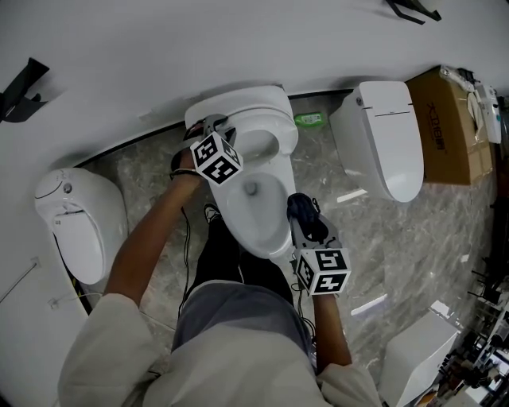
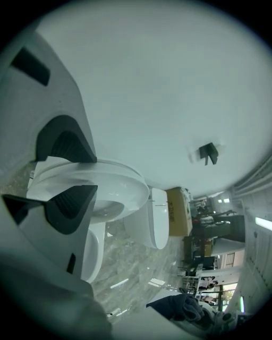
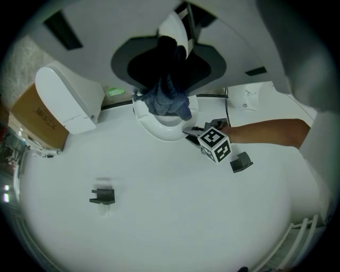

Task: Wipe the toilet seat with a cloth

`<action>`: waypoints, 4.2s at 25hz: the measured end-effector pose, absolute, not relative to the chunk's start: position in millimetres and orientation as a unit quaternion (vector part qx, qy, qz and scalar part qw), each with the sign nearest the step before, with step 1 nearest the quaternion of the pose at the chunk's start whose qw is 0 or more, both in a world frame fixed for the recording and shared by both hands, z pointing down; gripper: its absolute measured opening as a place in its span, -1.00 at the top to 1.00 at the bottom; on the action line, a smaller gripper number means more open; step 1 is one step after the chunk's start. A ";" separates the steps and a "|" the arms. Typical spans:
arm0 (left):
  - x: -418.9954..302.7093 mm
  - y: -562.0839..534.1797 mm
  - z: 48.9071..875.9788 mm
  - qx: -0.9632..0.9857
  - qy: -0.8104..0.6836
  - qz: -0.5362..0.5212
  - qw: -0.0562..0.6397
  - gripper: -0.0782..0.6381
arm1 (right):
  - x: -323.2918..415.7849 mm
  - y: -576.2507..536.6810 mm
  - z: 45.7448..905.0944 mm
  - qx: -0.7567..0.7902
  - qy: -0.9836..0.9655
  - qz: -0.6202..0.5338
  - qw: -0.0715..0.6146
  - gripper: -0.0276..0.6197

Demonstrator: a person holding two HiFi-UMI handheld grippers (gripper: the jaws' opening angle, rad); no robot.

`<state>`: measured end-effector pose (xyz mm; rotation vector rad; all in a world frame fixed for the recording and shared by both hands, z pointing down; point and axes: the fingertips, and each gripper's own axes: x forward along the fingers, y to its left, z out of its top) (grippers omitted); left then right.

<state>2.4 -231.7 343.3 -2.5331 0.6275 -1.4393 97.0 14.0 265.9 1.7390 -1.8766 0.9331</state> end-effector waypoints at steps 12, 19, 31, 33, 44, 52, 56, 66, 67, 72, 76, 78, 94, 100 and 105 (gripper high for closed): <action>4.4 -200.1 332.5 -0.858 0.203 -0.469 0.060 0.47 | 102.1 36.3 266.8 0.624 -0.675 0.340 0.196 0.59; 6.6 -161.0 320.3 -0.863 0.202 -0.458 0.066 0.55 | 109.5 57.0 264.9 0.613 -0.686 0.342 0.191 0.59; 6.6 -70.1 317.5 -0.862 0.175 -0.467 0.091 0.56 | 127.2 96.5 256.6 0.601 -0.708 0.325 0.181 0.58; 9.4 -51.7 319.5 -0.858 0.169 -0.473 0.108 0.56 | 130.6 107.3 257.4 0.595 -0.713 0.323 0.182 0.58; 13.8 69.7 355.9 -0.839 0.089 -0.512 0.163 0.53 | 142.6 151.2 264.9 0.565 -0.732 0.339 0.176 0.58; 10.8 151.4 411.3 -0.832 0.025 -0.523 0.184 0.49 | 151.8 159.1 292.9 0.568 -0.716 0.360 0.191 0.58; 10.0 187.9 440.3 -0.833 0.039 -0.511 0.209 0.49 | 145.5 168.0 315.7 0.553 -0.713 0.383 0.199 0.58; 11.2 251.8 521.3 -0.812 -0.001 -0.542 0.215 0.42 | 142.7 181.7 374.5 0.534 -0.700 0.422 0.218 0.58; 11.8 258.1 530.7 -0.813 -0.012 -0.543 0.209 0.41 | 144.3 182.4 381.2 0.533 -0.698 0.426 0.219 0.58; 11.5 264.5 574.4 -0.793 -0.031 -0.550 0.261 0.37 | 151.3 186.1 412.6 0.533 -0.687 0.440 0.224 0.58; 16.7 270.4 615.8 -0.780 -0.031 -0.553 0.292 0.37 | 162.5 192.5 443.6 0.533 -0.675 0.454 0.232 0.58; 19.9 274.9 636.3 -0.785 -0.036 -0.549 0.284 0.37 | 167.0 195.5 461.2 0.536 -0.666 0.465 0.231 0.58; 9.6 311.3 727.1 -0.779 -0.117 -0.593 0.169 0.45 | 158.8 173.8 556.4 0.548 -0.624 0.509 0.225 0.58; -3.3 303.1 712.2 -0.816 -0.102 -0.559 0.105 0.73 | 154.6 159.1 578.4 0.560 -0.606 0.515 0.229 0.58; -25.2 267.7 690.0 -0.834 0.000 -0.552 -0.004 0.75 | 153.9 138.3 609.8 0.575 -0.593 0.516 0.227 0.59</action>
